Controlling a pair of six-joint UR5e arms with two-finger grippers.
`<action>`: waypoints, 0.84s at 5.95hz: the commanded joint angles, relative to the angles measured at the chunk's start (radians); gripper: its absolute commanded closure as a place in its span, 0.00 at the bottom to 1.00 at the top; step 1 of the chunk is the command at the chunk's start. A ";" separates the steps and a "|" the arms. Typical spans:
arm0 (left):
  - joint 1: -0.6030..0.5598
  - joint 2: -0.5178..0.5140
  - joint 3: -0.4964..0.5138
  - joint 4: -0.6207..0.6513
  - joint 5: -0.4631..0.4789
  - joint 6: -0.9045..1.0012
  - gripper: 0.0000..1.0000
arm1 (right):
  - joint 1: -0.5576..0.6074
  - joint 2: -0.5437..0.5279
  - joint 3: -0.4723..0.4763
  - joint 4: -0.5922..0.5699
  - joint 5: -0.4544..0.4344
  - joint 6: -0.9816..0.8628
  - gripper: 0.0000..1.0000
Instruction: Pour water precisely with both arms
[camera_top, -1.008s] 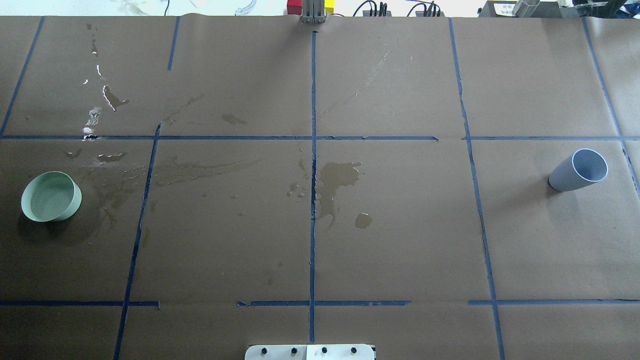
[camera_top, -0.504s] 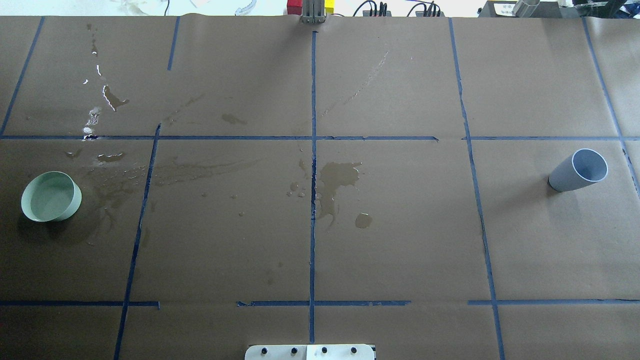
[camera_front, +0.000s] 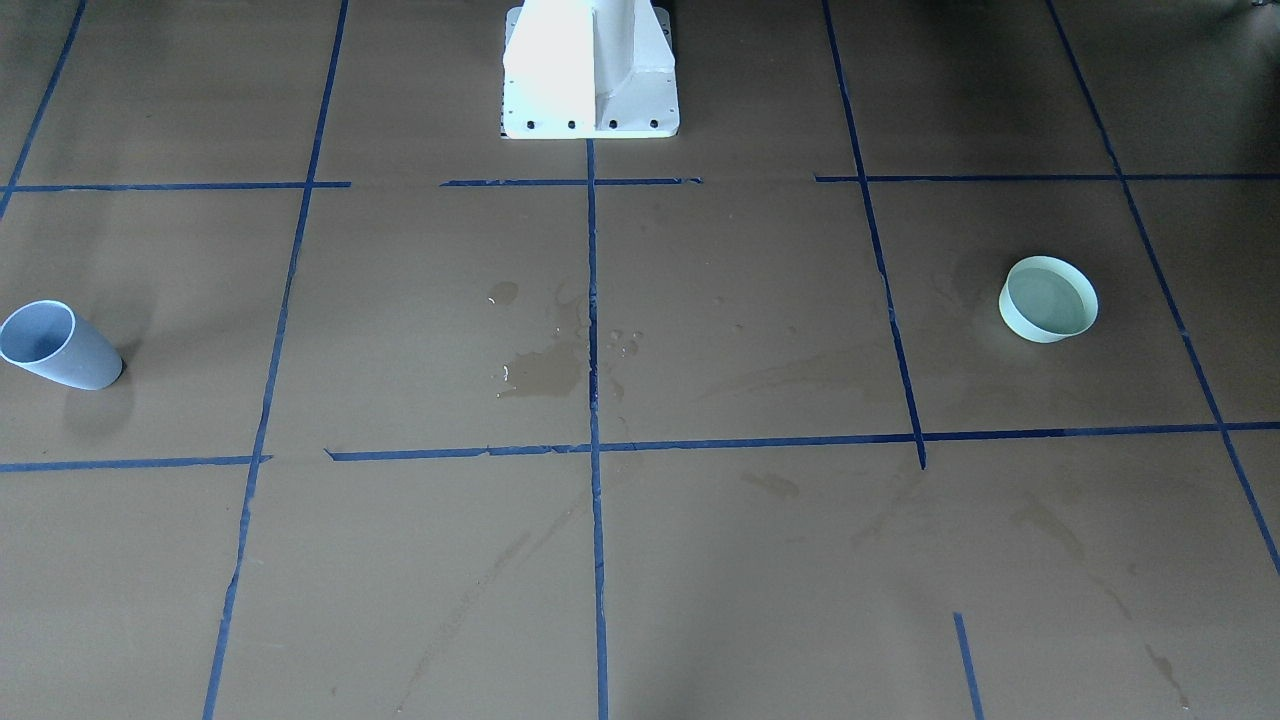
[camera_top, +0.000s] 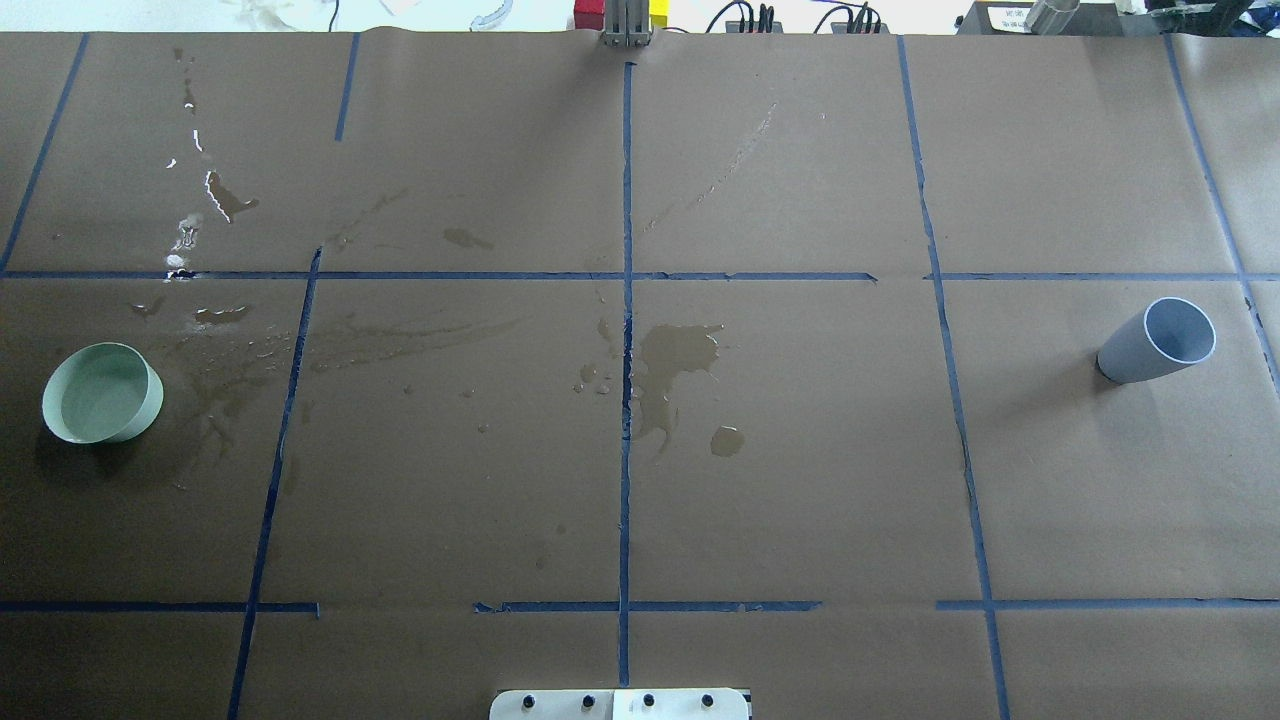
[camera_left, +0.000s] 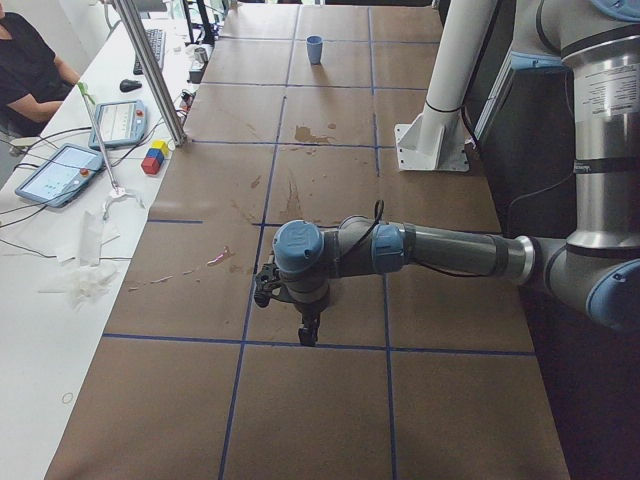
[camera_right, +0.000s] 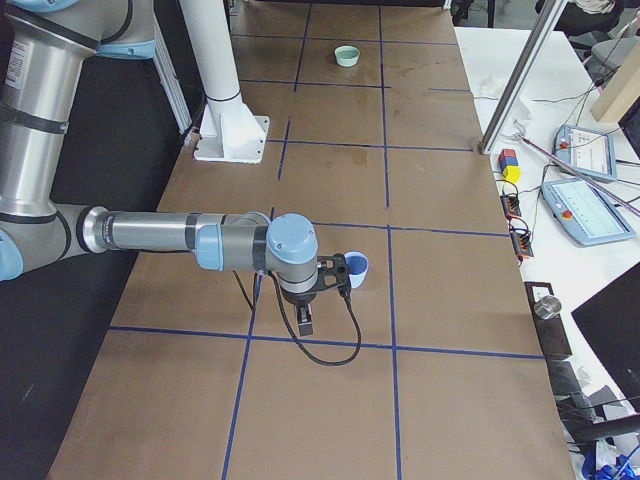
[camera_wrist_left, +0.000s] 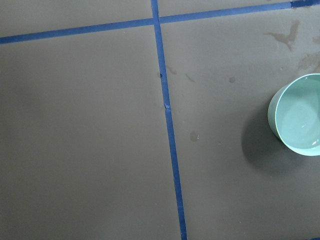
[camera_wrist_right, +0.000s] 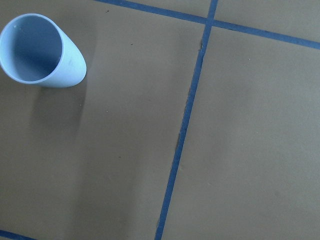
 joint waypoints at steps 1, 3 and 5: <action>0.001 0.004 0.014 -0.046 0.006 0.000 0.00 | -0.014 0.001 0.000 -0.002 0.001 0.003 0.00; 0.001 0.000 0.013 -0.037 0.062 0.003 0.00 | -0.020 0.009 0.000 -0.016 -0.002 0.004 0.00; -0.001 0.010 0.039 -0.028 0.058 -0.003 0.00 | -0.020 0.007 0.000 -0.016 0.000 0.004 0.00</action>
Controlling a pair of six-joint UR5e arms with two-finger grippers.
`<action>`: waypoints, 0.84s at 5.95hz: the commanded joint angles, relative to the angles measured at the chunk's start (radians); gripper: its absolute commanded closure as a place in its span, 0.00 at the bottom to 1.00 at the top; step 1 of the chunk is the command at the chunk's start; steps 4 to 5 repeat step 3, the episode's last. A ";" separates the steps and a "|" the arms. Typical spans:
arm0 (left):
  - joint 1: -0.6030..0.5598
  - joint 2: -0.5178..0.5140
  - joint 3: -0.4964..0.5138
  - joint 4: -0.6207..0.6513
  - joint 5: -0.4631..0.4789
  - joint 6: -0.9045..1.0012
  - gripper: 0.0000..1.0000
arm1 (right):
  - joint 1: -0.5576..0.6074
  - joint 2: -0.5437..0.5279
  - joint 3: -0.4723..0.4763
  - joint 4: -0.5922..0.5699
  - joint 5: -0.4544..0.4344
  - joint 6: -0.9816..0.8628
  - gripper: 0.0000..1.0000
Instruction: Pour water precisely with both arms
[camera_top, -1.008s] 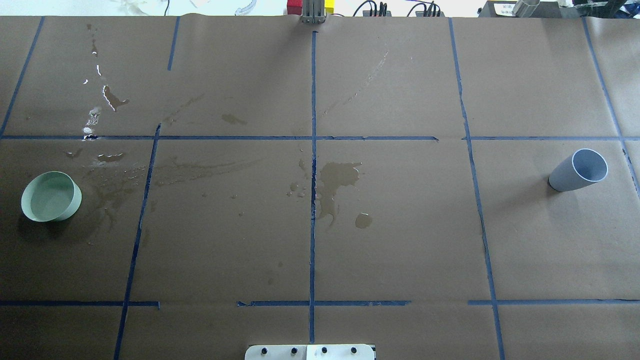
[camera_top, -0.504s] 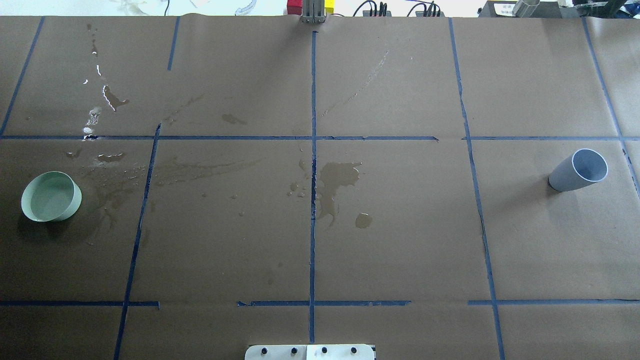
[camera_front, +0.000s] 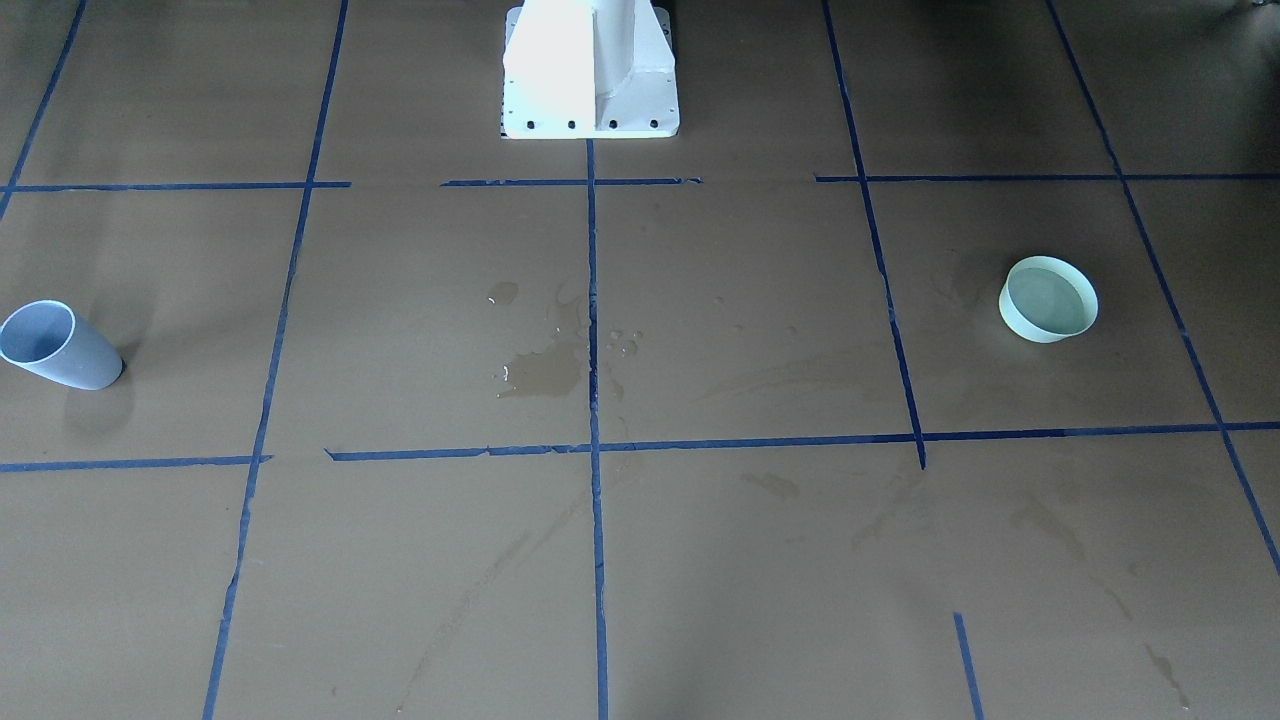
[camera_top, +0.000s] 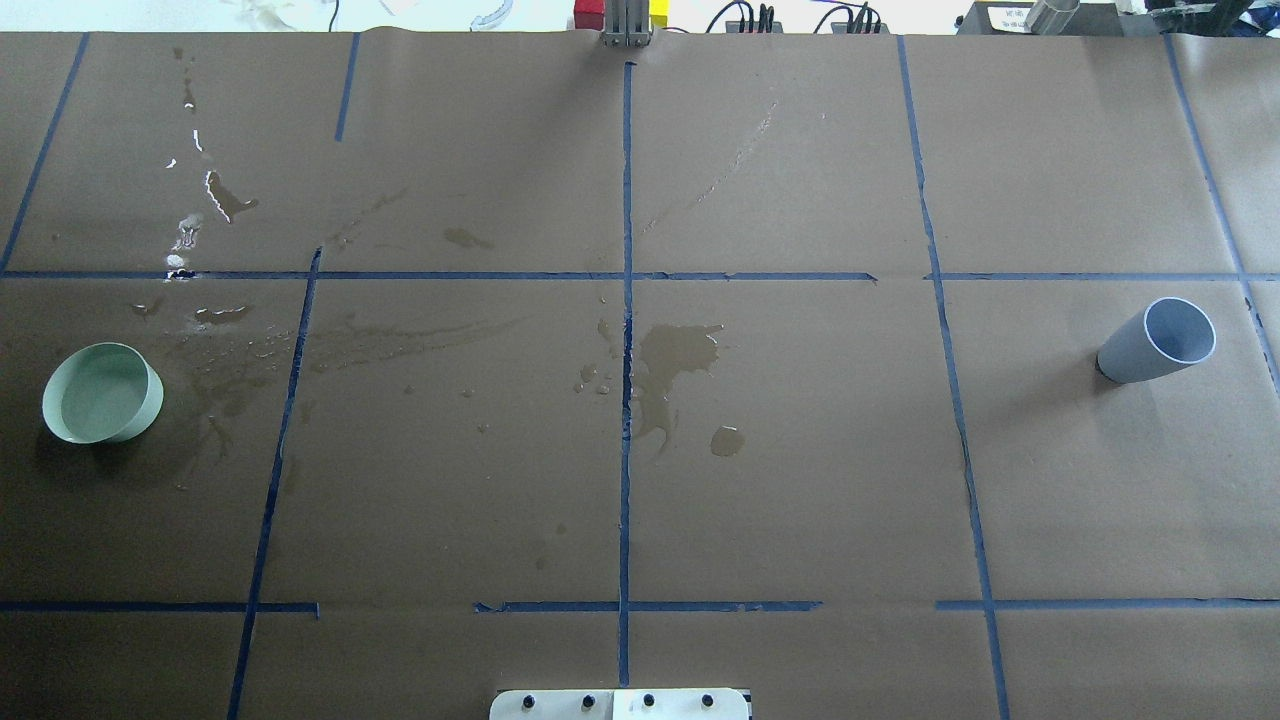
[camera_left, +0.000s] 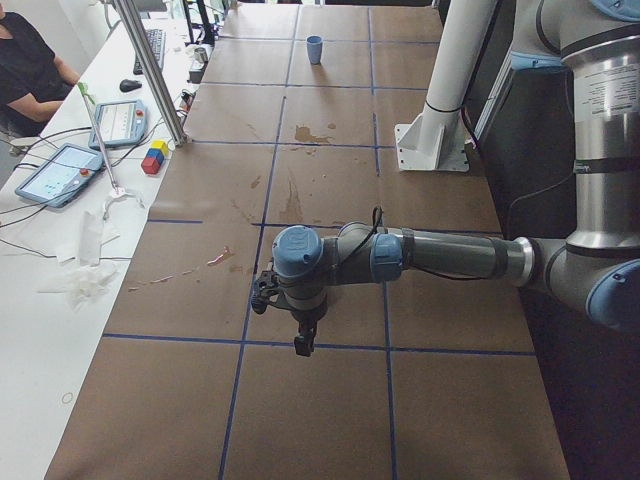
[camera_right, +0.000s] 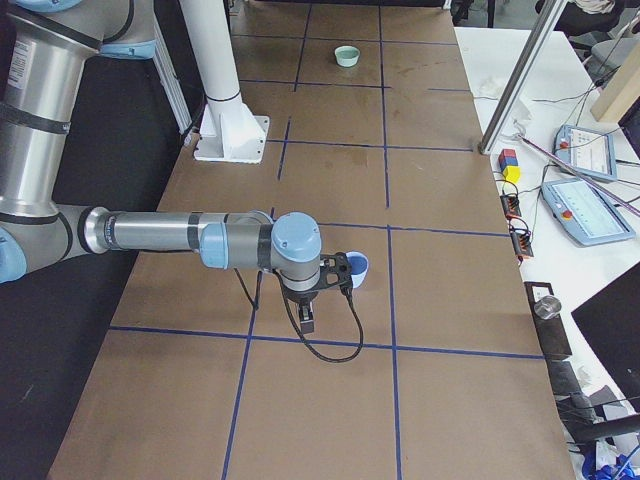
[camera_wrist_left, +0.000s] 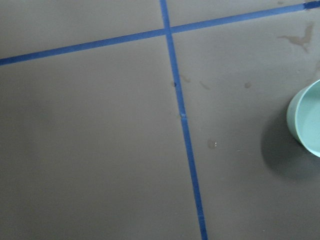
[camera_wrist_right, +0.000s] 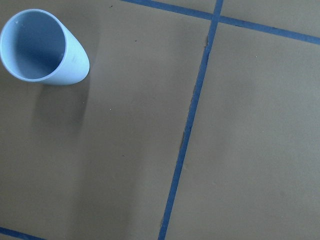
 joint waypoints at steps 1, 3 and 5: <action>0.000 0.003 0.024 0.019 0.003 -0.002 0.00 | -0.001 -0.001 0.000 -0.001 0.000 0.000 0.00; 0.000 -0.002 0.024 0.019 0.005 0.006 0.00 | -0.001 -0.005 0.000 -0.001 0.000 -0.001 0.00; 0.000 -0.002 0.024 0.019 0.005 0.006 0.00 | -0.001 -0.005 0.000 -0.001 0.000 -0.001 0.00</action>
